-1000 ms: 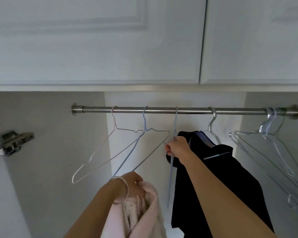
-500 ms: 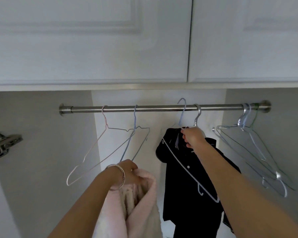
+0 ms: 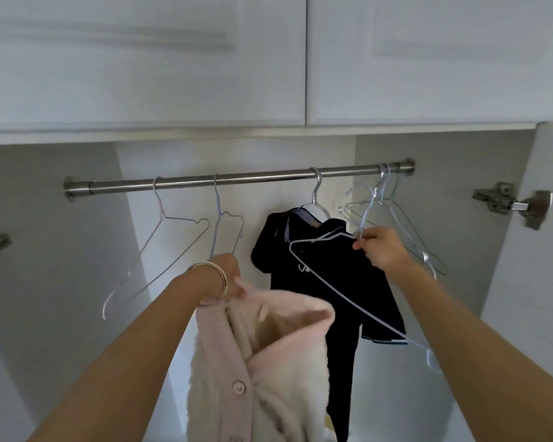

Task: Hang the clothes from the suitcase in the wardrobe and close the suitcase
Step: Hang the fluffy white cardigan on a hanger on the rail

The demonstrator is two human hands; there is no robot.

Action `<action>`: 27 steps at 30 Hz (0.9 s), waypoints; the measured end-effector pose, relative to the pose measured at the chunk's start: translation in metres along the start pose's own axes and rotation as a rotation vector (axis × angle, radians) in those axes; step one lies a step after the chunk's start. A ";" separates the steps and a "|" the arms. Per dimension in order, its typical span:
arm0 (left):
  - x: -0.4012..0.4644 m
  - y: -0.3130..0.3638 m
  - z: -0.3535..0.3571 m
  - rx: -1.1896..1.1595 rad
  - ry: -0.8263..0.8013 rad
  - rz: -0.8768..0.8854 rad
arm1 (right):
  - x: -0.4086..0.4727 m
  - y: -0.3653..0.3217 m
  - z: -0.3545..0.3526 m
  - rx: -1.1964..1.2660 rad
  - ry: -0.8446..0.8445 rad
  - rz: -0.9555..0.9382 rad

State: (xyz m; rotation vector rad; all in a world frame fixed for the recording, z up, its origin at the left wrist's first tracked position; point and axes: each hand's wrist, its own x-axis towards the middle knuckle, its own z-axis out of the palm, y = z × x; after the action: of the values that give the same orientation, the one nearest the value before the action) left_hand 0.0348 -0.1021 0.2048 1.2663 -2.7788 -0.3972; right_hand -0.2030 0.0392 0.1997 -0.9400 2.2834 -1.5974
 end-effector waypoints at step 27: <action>-0.036 0.018 -0.019 -0.240 0.223 -0.049 | -0.059 -0.001 -0.003 0.163 0.008 -0.280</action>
State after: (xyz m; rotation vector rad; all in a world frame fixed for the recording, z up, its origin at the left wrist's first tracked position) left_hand 0.0484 -0.0681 0.2294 1.2403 -2.4364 -0.5372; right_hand -0.1587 0.0769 0.1908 -1.2554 2.0594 -1.8654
